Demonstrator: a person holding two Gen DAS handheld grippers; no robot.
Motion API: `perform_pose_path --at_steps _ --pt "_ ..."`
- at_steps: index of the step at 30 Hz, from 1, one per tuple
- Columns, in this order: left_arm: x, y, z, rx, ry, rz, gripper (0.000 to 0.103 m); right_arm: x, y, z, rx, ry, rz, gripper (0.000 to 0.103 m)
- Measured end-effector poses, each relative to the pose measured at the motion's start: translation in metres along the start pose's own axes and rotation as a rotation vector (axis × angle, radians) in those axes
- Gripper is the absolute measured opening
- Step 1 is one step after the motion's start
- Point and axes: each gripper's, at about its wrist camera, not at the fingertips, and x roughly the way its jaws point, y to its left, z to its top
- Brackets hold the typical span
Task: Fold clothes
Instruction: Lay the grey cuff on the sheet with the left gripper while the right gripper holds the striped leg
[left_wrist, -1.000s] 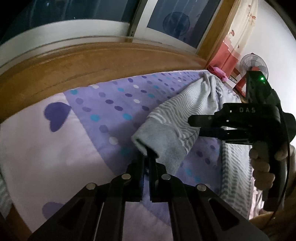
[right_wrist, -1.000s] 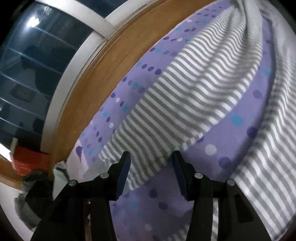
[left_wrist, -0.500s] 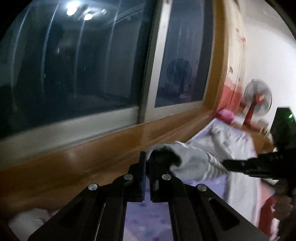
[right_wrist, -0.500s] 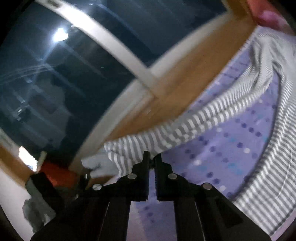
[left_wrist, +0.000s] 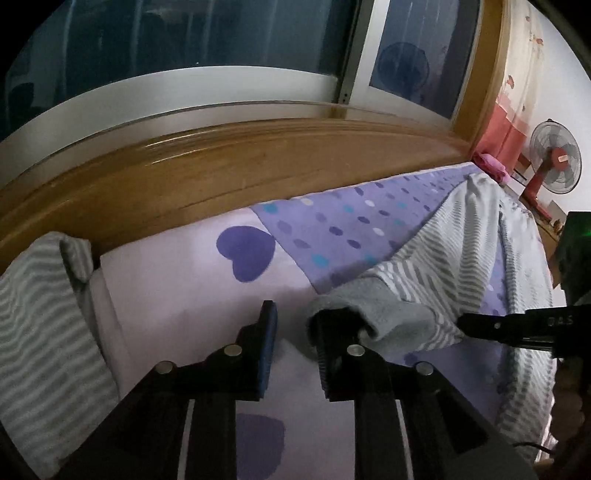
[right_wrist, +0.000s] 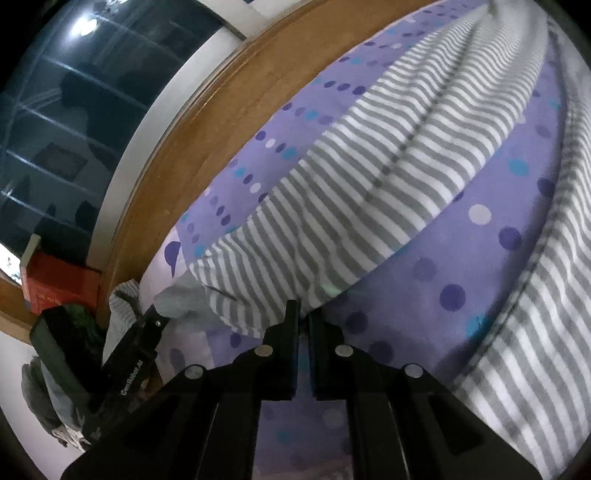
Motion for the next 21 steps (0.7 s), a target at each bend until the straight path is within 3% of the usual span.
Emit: perform_pose_path --at_steps 4,8,10,15,16,18,21 --pt "-0.012 0.002 -0.011 0.006 0.021 0.013 0.026 -0.005 0.002 -0.005 -0.007 -0.006 -0.014 0.004" --pt "-0.024 0.005 -0.014 -0.008 0.029 0.034 0.026 -0.014 0.008 -0.008 -0.054 0.003 -0.042 0.012" --pt "-0.028 0.011 -0.014 -0.012 0.026 0.054 0.025 -0.027 0.020 -0.017 -0.156 -0.013 -0.069 0.013" --pt "-0.035 0.026 -0.015 -0.097 0.042 -0.006 0.025 -0.040 0.070 -0.039 -0.475 -0.080 -0.095 0.017" --pt "-0.034 0.026 -0.015 -0.102 0.044 -0.022 0.025 -0.035 0.080 -0.042 -0.537 -0.085 -0.096 0.020" --pt "-0.030 0.023 -0.013 -0.100 0.057 -0.063 0.025 -0.025 0.098 -0.047 -0.654 -0.091 -0.098 0.039" --pt "-0.020 0.017 -0.008 -0.078 0.068 -0.079 0.025 -0.007 0.116 -0.045 -0.761 -0.134 -0.127 0.040"
